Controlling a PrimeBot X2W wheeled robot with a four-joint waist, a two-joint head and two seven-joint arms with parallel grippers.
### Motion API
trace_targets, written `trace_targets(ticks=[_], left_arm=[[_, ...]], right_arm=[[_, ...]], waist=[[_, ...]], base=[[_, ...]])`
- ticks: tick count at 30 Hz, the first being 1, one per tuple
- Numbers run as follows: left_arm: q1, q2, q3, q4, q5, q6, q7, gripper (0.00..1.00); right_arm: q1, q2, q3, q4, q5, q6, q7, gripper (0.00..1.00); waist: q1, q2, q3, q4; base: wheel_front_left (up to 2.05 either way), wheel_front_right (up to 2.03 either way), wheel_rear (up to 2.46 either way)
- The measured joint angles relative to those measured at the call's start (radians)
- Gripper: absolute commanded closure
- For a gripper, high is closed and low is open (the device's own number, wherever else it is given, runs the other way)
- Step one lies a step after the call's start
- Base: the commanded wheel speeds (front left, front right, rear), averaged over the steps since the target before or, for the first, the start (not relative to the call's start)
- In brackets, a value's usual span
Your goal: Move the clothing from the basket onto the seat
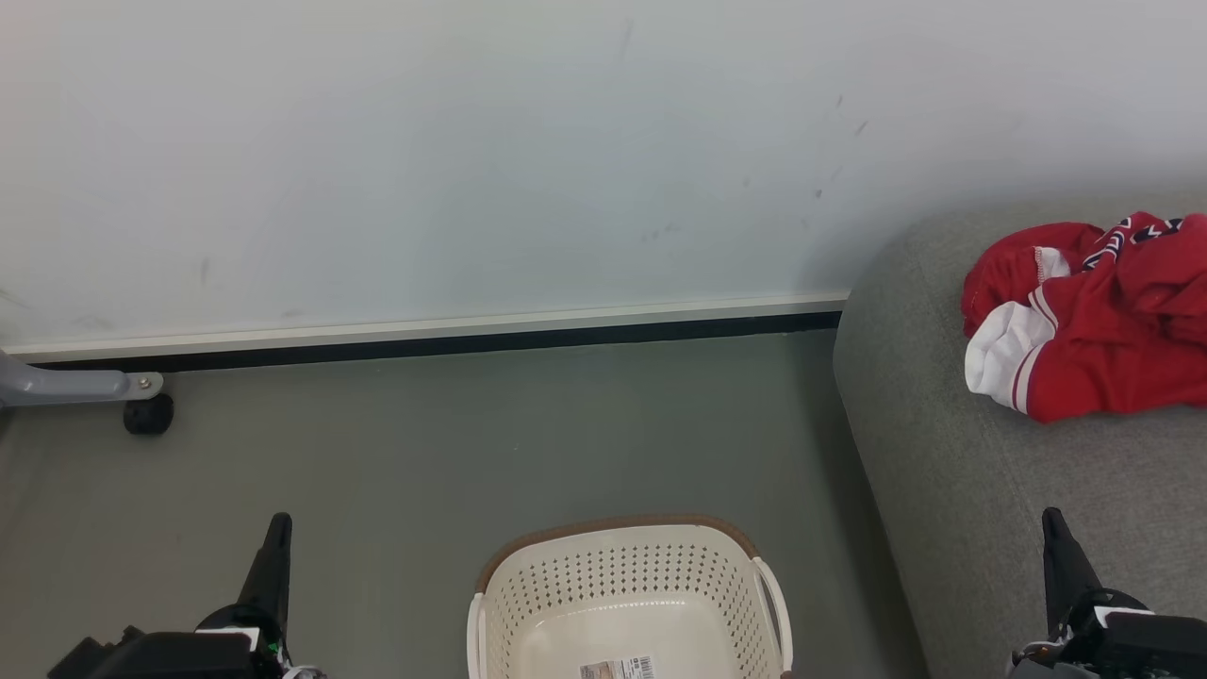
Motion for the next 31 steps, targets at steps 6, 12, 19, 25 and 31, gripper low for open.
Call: trace_targets(ticks=[6, 12, 19, 25, 31], left_arm=[[0.0, 0.0, 0.0, 0.0, 0.0, 0.0, 0.0, 1.0], [0.0, 0.0, 0.0, 0.0, 0.0, 0.0, 0.0, 1.0], [0.0, 0.0, 0.0, 0.0, 0.0, 0.0, 0.0, 1.0], [0.0, 0.0, 0.0, 0.0, 0.0, 0.0, 0.0, 1.0], [0.0, 0.0, 0.0, 0.0, 0.0, 0.0, 0.0, 1.0]], right_arm=[[0.0, 0.0, 0.0, 0.0, 0.0, 0.0, 0.0, 1.0], [0.0, 0.0, 0.0, 0.0, 0.0, 0.0, 0.0, 1.0], [0.0, 0.0, 0.0, 0.0, 0.0, 0.0, 0.0, 1.0], [0.0, 0.0, 0.0, 0.0, 0.0, 0.0, 0.0, 1.0], [0.0, 0.0, 0.0, 0.0, 0.0, 0.0, 0.0, 1.0]], waist=[[0.0, 0.0, 0.0, 0.0], [0.0, 0.0, 0.0, 0.0], [0.0, 0.0, 0.0, 0.0], [0.0, 0.0, 0.0, 0.0], [0.0, 0.0, 0.0, 0.0]], base=[[0.0, 0.0, 0.0], [0.0, 0.0, 0.0], [0.0, 0.0, 0.0], [0.0, 0.0, 0.0], [0.0, 0.0, 0.0]])
